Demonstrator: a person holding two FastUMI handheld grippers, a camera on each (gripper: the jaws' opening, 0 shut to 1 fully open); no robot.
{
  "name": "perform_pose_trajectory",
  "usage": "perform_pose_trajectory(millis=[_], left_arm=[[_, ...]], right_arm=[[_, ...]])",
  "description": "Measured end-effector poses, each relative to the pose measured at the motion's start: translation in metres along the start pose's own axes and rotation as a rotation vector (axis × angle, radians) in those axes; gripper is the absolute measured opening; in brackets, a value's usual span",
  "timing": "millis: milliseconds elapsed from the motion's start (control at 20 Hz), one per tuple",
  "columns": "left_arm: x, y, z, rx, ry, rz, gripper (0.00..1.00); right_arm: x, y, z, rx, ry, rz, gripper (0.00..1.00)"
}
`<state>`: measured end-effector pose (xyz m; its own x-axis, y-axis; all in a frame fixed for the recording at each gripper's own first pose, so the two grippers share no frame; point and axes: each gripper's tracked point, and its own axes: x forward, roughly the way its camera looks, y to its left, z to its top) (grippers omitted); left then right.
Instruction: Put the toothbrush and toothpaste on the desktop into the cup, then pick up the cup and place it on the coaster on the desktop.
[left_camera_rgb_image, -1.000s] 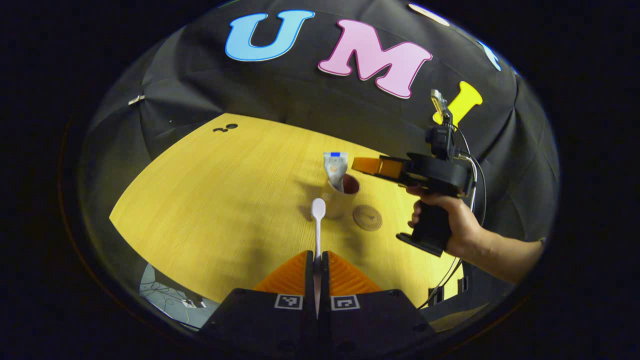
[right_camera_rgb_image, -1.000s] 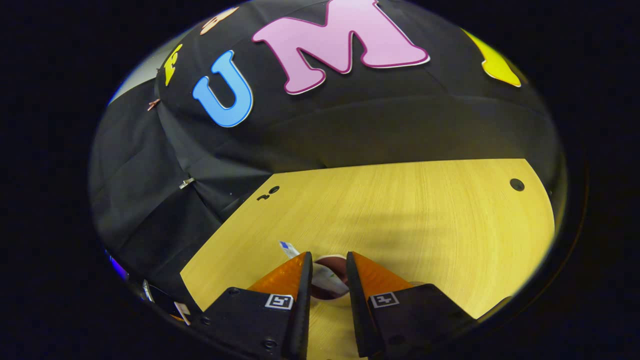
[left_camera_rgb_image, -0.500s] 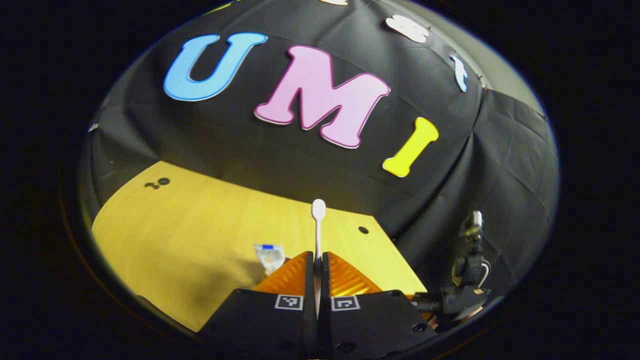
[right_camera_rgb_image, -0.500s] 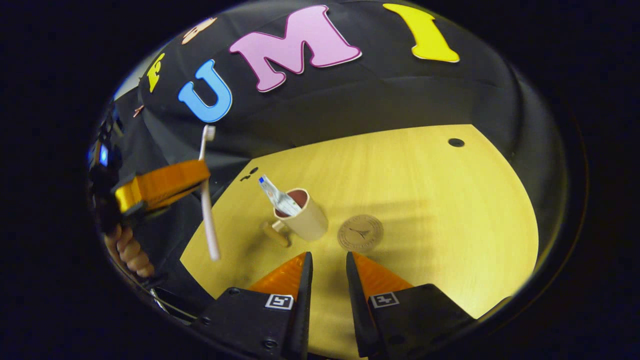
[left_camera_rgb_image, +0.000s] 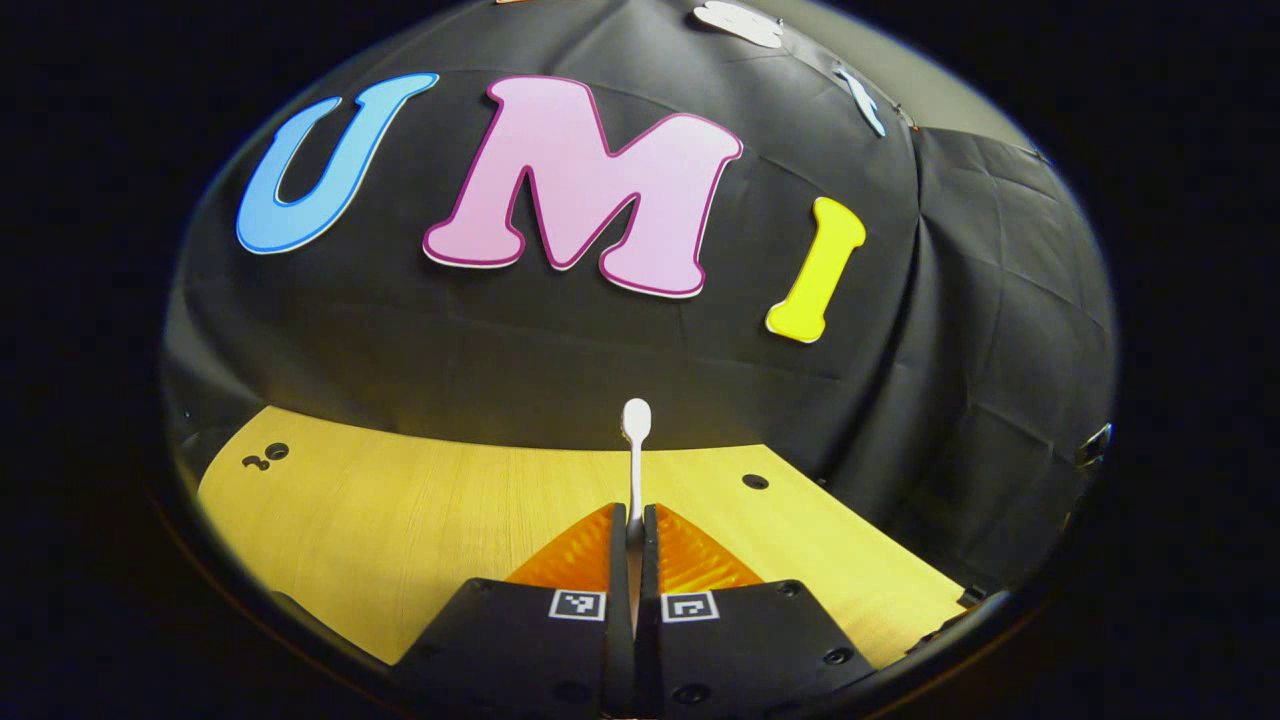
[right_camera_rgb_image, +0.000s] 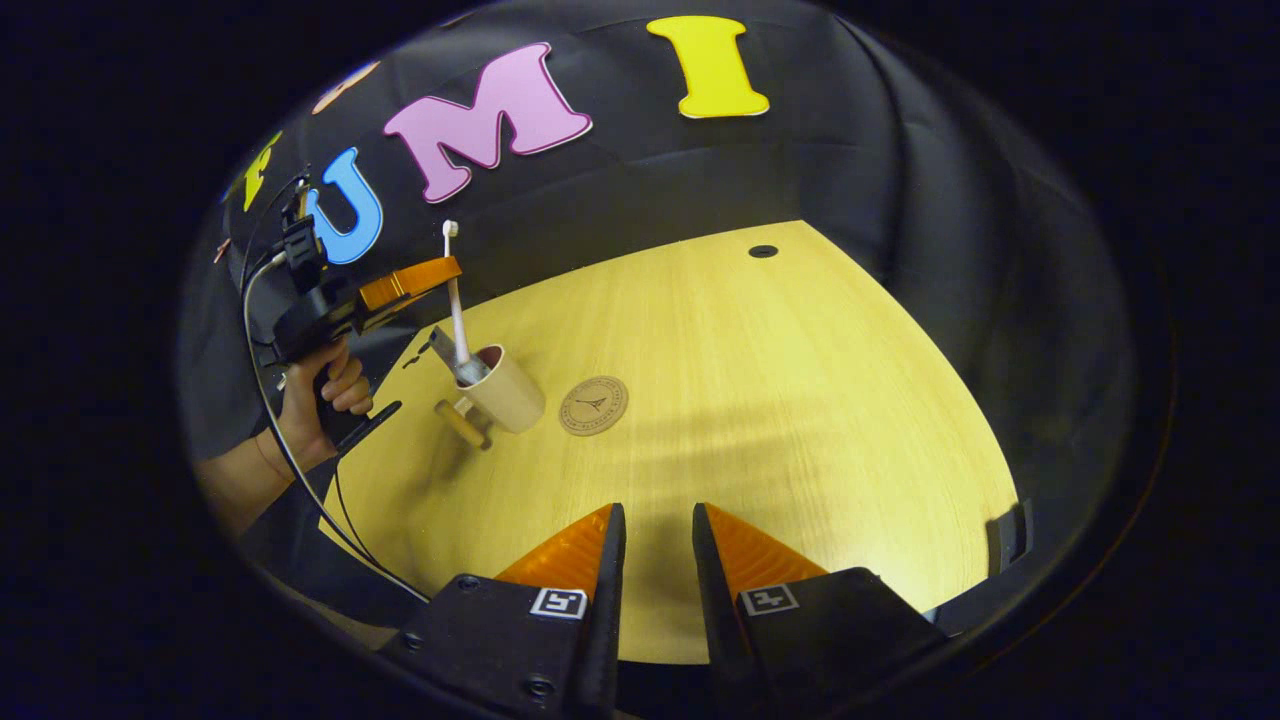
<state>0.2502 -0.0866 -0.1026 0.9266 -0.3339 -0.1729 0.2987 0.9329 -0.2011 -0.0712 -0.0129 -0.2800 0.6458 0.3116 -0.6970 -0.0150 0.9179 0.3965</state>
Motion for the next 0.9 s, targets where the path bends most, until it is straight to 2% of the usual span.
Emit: perform_pose_trajectory(millis=[200,350,500,550,600,650,700,750,800,850,900], left_arm=[[0.019,0.013,-0.017,0.053,-0.004,0.067,0.06],[0.021,0.01,-0.035,0.044,0.047,0.043,0.1],[0.013,0.008,-0.04,0.045,0.063,0.042,0.15],[0.007,0.003,-0.042,0.041,0.073,0.027,0.21],[0.003,-0.001,-0.044,0.037,0.086,0.013,0.31],[-0.003,-0.005,-0.045,0.036,0.097,0.009,0.24],[-0.013,-0.01,-0.044,0.038,0.105,0.0,0.38],[-0.021,-0.012,-0.043,0.043,0.109,0.001,0.41],[-0.03,-0.014,-0.041,0.052,0.111,0.002,0.64],[-0.039,-0.015,-0.041,0.061,0.116,-0.003,0.6],[-0.05,-0.017,-0.041,0.072,0.127,-0.013,0.63]], right_arm=[[-0.014,-0.021,-0.004,0.014,-0.005,-0.041,0.4],[-0.016,-0.031,-0.003,0.022,-0.009,-0.054,0.4],[-0.013,-0.028,-0.001,0.019,-0.015,-0.033,0.41],[-0.01,-0.026,0.0,0.012,-0.012,-0.026,0.41],[-0.008,-0.023,0.001,0.011,-0.011,-0.018,0.41],[-0.007,-0.021,0.002,0.009,-0.01,-0.011,0.41],[-0.004,-0.019,0.005,0.008,-0.01,-0.003,0.41],[-0.002,-0.017,0.007,0.008,-0.012,0.004,0.41],[0.001,-0.017,0.009,0.009,-0.014,0.01,0.41],[0.003,-0.016,0.011,0.01,-0.016,0.014,0.41],[0.004,-0.015,0.012,0.01,-0.018,0.018,0.41]])
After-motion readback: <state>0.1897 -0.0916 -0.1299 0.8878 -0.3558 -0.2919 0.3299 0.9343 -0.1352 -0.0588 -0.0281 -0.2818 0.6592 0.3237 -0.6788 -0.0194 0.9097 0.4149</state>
